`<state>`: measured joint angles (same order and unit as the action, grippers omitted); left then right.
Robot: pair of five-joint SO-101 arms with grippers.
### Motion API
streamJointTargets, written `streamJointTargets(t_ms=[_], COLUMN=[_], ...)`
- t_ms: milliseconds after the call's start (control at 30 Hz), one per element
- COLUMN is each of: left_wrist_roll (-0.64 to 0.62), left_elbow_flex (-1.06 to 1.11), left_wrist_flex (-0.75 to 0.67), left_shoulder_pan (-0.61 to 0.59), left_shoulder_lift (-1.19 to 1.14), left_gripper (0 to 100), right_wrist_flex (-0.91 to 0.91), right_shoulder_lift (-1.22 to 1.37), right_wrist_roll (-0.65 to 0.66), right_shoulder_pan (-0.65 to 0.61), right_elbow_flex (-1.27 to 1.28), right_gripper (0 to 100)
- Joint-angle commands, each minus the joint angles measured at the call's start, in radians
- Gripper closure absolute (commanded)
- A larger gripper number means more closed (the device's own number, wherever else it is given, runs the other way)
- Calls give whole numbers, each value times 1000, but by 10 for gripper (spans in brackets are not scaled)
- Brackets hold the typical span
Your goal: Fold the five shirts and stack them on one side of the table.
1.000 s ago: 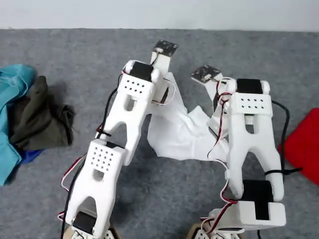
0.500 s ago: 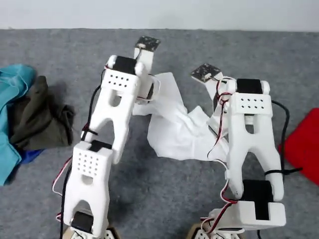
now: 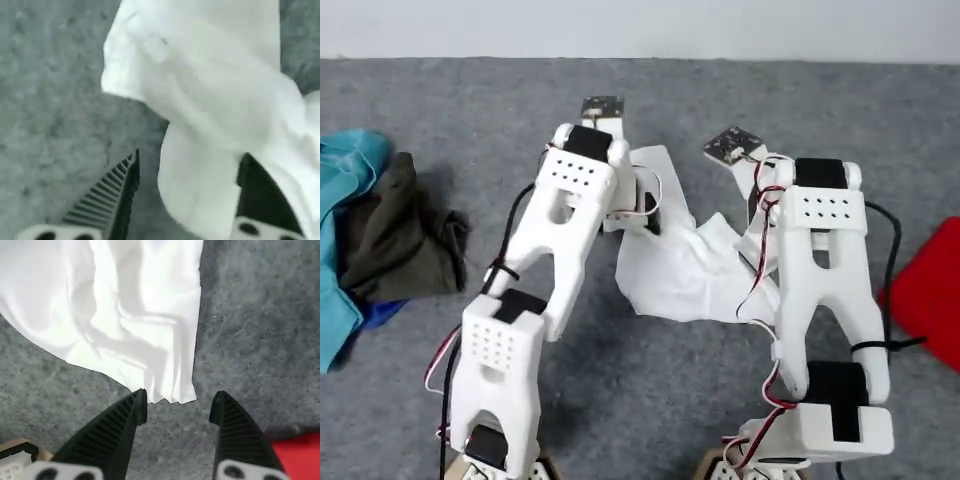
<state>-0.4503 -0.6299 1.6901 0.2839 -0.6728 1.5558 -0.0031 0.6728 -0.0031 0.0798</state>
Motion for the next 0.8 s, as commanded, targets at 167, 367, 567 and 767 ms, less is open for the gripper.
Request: streamJointTargets(t_ms=[167, 367, 567, 767], left_wrist_roll=[-12, -11, 31, 112], left_elbow_flex=[-323, -510, -509, -450], left_wrist_flex=[-12, 66, 68, 69], left_shoulder_pan=[17, 17, -37, -109], left_shoulder_lift=[-255, -397, -371, -245], left_gripper=[874, 949, 987, 988], right_wrist_flex=[-5, -10, -10, -10], right_shoulder_lift=[-4, -4, -4, -4], right_wrist_roll=[6, 8, 8, 8], right_shoulder_pan=[10, 10, 10, 8], right_elbow_flex=[-3, -3, -3, -3], right_gripper=[786, 786, 786, 786])
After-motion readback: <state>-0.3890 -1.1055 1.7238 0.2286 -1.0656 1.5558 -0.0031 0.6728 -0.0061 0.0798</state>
